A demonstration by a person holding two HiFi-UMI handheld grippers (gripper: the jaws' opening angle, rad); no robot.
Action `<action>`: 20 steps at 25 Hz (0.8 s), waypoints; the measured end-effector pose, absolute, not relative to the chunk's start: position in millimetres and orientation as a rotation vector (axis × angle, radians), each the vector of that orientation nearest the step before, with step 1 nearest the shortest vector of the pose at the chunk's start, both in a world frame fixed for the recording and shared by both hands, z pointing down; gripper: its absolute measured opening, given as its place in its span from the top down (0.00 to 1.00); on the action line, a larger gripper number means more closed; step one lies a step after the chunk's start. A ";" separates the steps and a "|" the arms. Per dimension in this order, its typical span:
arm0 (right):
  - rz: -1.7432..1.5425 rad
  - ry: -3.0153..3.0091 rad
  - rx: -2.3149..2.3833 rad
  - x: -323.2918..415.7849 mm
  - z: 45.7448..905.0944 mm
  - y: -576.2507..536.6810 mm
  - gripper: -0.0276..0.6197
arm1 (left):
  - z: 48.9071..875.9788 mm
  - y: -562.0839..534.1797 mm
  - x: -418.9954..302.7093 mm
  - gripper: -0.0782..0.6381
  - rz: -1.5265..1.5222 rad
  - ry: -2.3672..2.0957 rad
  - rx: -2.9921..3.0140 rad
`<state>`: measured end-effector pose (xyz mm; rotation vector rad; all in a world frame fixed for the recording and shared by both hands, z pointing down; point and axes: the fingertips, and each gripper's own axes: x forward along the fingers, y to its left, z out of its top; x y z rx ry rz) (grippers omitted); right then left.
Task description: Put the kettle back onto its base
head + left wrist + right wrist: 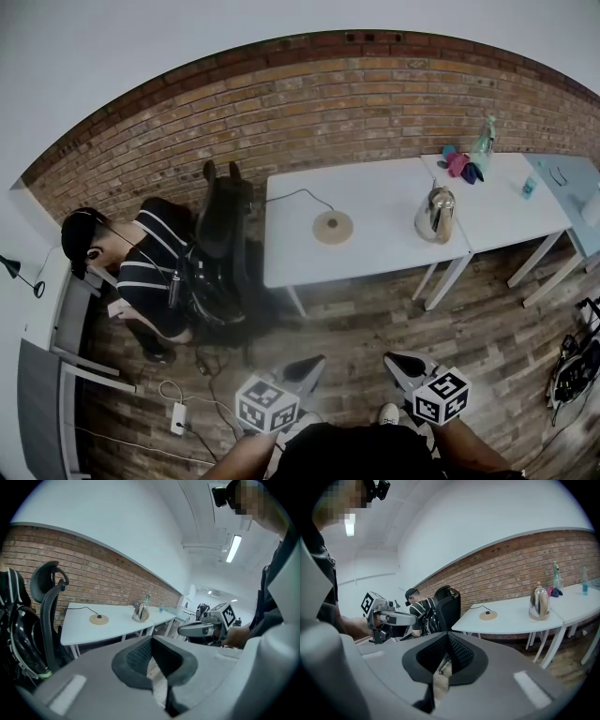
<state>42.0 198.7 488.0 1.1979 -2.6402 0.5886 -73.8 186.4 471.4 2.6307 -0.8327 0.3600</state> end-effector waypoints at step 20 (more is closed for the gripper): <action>0.611 -2.645 1.201 55.3 486.7 196.6 0.91 | 468.3 183.0 -65.3 0.89 0.346 -0.860 2.624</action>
